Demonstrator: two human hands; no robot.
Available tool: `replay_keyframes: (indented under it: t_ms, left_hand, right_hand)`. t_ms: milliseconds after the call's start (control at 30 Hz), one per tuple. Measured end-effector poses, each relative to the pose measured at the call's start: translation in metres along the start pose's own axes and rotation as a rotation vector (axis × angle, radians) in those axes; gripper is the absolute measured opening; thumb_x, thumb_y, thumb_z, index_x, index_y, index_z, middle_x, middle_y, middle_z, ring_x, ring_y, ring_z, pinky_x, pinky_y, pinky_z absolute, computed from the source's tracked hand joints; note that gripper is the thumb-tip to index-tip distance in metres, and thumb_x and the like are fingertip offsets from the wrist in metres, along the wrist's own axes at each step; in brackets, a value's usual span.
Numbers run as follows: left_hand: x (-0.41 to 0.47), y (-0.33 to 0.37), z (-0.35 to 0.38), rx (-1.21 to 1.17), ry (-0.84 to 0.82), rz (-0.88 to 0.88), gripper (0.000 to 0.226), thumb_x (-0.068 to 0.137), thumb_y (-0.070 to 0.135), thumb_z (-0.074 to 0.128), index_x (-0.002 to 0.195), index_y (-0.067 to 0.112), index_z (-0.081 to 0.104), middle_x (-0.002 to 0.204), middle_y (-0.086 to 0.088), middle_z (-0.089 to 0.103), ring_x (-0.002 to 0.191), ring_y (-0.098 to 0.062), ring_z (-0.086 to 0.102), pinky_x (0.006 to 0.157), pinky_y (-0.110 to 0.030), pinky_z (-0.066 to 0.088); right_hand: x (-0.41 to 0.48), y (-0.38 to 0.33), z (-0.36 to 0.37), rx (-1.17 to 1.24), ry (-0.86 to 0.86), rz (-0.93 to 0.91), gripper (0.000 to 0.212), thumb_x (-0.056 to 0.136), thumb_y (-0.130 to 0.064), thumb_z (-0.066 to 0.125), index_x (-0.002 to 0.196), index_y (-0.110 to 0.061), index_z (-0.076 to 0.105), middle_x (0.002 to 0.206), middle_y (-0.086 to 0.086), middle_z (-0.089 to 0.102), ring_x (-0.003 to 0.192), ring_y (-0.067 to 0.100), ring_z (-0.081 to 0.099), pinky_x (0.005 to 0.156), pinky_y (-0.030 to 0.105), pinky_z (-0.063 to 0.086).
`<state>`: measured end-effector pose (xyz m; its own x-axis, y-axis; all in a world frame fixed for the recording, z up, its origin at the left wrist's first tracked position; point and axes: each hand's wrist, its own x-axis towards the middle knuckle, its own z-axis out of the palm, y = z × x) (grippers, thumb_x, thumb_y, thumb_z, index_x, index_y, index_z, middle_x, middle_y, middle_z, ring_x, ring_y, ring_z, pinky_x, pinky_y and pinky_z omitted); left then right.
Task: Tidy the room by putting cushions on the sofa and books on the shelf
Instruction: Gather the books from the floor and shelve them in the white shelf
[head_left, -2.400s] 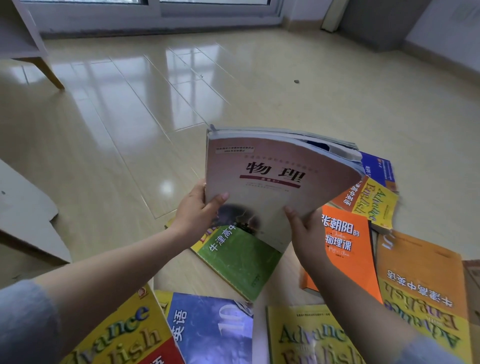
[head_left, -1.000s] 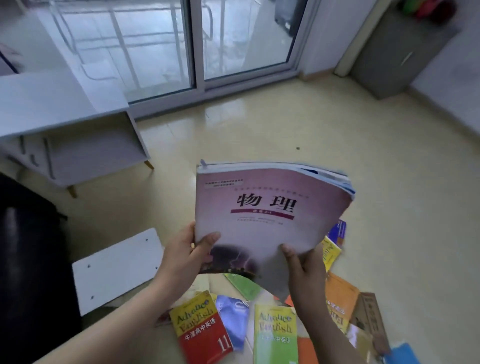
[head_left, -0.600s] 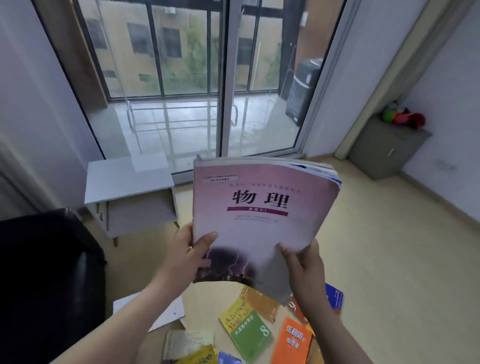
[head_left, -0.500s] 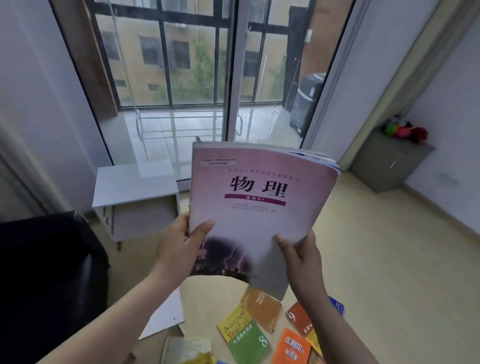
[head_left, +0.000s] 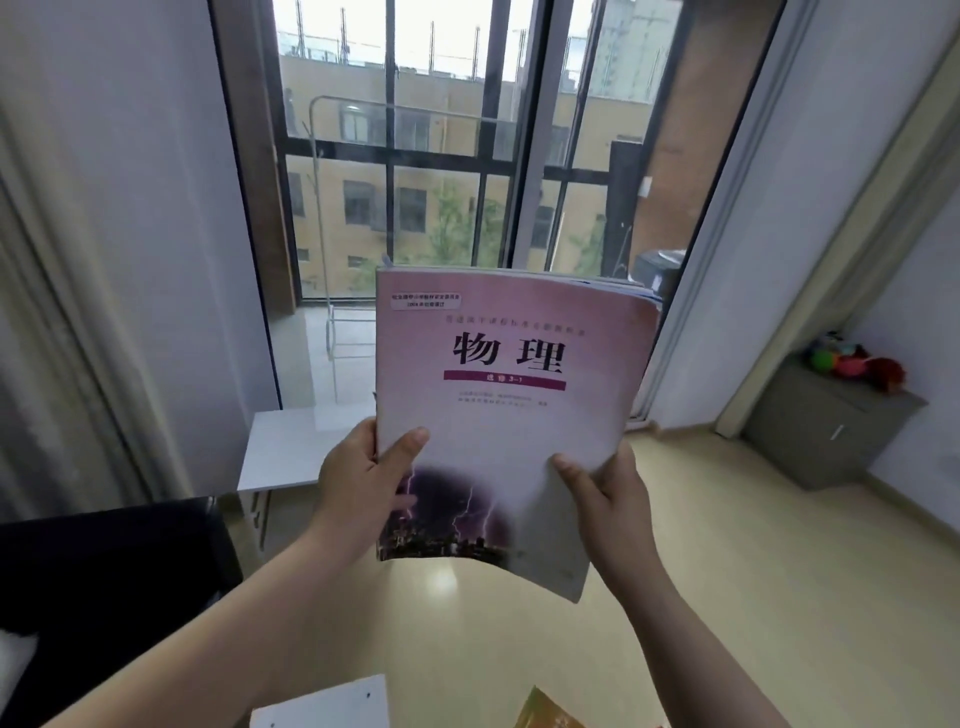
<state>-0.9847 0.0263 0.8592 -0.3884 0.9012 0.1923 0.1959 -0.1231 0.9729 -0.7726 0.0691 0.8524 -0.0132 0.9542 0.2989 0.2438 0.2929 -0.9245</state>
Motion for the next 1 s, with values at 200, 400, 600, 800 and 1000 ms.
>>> replay_keyframes:
  t_ms: [200,400,600,800,1000]
  left_hand:
    - [0.037,0.002,-0.021,0.004,0.035,0.016,0.008,0.091,0.031,0.058,0.093,0.024,0.055,0.083,-0.013,0.061,0.074,-0.025,0.063,0.061,-0.034,0.06]
    - [0.112,-0.025,-0.02,0.026,0.117,-0.009,0.011,0.09,0.034,0.059,0.095,0.025,0.056,0.089,-0.015,0.063,0.08,-0.029,0.065,0.061,-0.034,0.06]
    - [0.231,-0.069,-0.006,0.12,0.28,-0.002,0.015,0.09,0.034,0.06,0.087,0.021,0.054,0.077,-0.013,0.063,0.069,-0.027,0.066,0.055,-0.031,0.059]
    - [0.342,-0.096,0.002,0.104,0.504,-0.105,0.025,0.085,0.039,0.061,0.086,0.015,0.056,0.075,-0.015,0.062,0.067,-0.031,0.067,0.052,-0.029,0.058]
    - [0.397,-0.111,-0.008,0.135,0.762,-0.217,0.018,0.09,0.033,0.058,0.09,0.015,0.057,0.078,-0.013,0.063,0.07,-0.027,0.067,0.063,-0.036,0.06]
  right_hand:
    - [0.037,-0.005,0.032,0.039,-0.04,-0.044,0.025,0.092,-0.019,0.061,0.112,-0.021,0.046,0.103,-0.014,0.059,0.087,0.0,0.059,0.061,0.013,0.046]
    - [0.118,0.02,0.074,0.051,-0.108,-0.068,0.019,0.092,-0.023,0.062,0.104,-0.022,0.046,0.1,-0.014,0.058,0.086,0.001,0.059,0.063,0.021,0.046]
    - [0.256,0.071,0.144,0.065,-0.256,-0.131,0.023,0.093,-0.021,0.06,0.108,-0.014,0.043,0.095,-0.012,0.054,0.078,-0.01,0.058,0.057,0.008,0.046]
    - [0.396,0.086,0.213,0.12,-0.509,-0.11,0.019,0.094,-0.019,0.059,0.104,-0.016,0.043,0.097,-0.008,0.058,0.082,-0.002,0.064,0.059,0.013,0.051]
    - [0.481,0.099,0.302,0.189,-0.796,-0.124,0.026,0.095,-0.019,0.056,0.118,-0.016,0.044,0.11,-0.005,0.061,0.094,0.011,0.063,0.068,0.022,0.058]
